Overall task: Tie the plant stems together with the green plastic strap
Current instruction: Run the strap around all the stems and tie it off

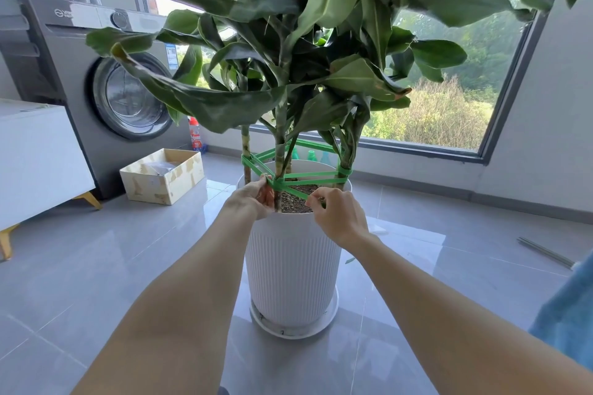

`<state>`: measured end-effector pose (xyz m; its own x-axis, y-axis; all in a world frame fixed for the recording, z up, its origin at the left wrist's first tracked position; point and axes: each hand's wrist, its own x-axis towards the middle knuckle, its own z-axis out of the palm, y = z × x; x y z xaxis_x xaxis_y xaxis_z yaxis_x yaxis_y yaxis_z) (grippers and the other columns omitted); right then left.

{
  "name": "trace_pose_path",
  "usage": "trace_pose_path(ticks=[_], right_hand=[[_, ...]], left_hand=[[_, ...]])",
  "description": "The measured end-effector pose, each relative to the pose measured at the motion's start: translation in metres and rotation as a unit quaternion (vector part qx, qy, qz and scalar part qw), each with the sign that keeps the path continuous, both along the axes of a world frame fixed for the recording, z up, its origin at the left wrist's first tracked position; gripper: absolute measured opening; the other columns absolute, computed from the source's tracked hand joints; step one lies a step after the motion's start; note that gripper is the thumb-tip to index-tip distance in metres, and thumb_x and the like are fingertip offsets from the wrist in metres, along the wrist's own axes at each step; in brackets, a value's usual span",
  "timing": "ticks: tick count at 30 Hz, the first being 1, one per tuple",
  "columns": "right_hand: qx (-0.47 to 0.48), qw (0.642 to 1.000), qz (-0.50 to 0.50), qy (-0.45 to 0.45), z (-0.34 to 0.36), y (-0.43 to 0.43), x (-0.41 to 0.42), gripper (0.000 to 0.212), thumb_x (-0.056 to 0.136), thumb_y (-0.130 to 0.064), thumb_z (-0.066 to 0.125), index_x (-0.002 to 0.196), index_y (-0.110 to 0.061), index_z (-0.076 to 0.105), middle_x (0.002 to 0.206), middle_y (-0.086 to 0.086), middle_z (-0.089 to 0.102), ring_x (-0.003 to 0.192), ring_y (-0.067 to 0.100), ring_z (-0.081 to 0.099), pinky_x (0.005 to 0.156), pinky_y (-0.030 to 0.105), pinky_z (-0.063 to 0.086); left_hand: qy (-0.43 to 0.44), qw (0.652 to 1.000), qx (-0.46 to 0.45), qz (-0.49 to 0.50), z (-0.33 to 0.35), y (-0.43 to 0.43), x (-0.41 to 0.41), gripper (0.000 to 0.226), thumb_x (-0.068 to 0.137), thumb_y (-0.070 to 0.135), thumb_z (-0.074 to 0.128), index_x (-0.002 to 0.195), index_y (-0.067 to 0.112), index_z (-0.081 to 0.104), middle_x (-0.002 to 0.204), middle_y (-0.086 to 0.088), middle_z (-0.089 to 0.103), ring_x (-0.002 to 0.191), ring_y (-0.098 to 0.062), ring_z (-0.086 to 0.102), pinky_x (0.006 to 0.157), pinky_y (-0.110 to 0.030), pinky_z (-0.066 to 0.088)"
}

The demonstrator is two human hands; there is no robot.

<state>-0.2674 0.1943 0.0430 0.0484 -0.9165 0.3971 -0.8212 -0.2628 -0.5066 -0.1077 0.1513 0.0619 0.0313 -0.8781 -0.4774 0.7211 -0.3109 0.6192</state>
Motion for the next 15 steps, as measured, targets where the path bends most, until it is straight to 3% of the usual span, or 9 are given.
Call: trace_pose_path(ticks=[3,5,8,10,12,15], right_hand=[[0.016,1.000,0.009,0.000,0.001,0.000,-0.003,0.025,0.098,-0.030,0.046,0.101,-0.019,0.068,0.066,-0.002,0.057,0.063,0.019,0.052,0.055,0.028,0.039],[0.037,0.999,0.013,-0.003,0.001,0.000,-0.006,0.027,0.098,-0.030,0.044,0.097,-0.016,0.067,0.069,0.000,0.058,0.065,0.021,0.053,0.054,0.029,0.038],[0.050,0.999,-0.001,0.013,0.002,0.001,-0.014,0.029,0.099,-0.028,0.040,0.095,-0.017,0.066,0.075,0.000,0.059,0.069,0.022,0.054,0.052,0.028,0.033],[0.051,0.998,-0.018,0.023,0.004,0.002,-0.020,0.029,0.099,-0.028,0.039,0.095,-0.019,0.066,0.077,0.001,0.060,0.071,0.023,0.056,0.050,0.027,0.030],[0.046,0.998,-0.032,0.034,0.007,0.003,-0.024,0.029,0.099,-0.029,0.039,0.095,-0.020,0.066,0.081,0.001,0.065,0.075,0.024,0.060,0.052,0.027,0.034],[0.044,0.997,-0.054,0.034,0.009,0.003,-0.030,0.029,0.099,-0.028,0.040,0.093,-0.020,0.067,0.078,-0.001,0.069,0.076,0.022,0.061,0.062,0.030,0.041]], left_hand=[[-0.010,1.000,0.006,0.022,0.000,0.001,0.001,0.027,0.091,0.020,0.059,0.068,0.008,0.054,0.036,-0.003,0.056,0.029,-0.011,0.053,0.029,-0.015,0.038],[-0.046,0.998,0.023,0.033,-0.001,-0.002,0.001,0.027,0.089,0.022,0.062,0.067,0.010,0.053,0.039,-0.001,0.057,0.043,-0.009,0.054,0.036,-0.020,0.041],[-0.241,0.970,0.034,0.024,0.002,-0.005,0.003,0.027,0.090,0.032,0.062,0.076,0.011,0.054,0.061,0.001,0.053,0.054,-0.009,0.046,0.042,-0.019,0.039],[-0.414,0.907,-0.012,0.077,0.004,-0.004,0.006,0.014,0.089,0.025,0.065,0.093,0.013,0.059,0.080,-0.003,0.058,0.069,-0.015,0.053,0.057,-0.023,0.045],[-0.547,0.822,-0.119,0.104,0.006,0.000,0.011,0.021,0.086,0.008,0.063,0.106,0.010,0.062,0.095,-0.004,0.061,0.083,-0.016,0.055,0.070,-0.025,0.046],[-0.667,0.706,-0.238,0.026,0.009,0.006,0.017,0.041,0.075,-0.011,0.057,0.109,0.010,0.065,0.098,-0.001,0.061,0.092,-0.021,0.055,0.077,-0.027,0.047]])
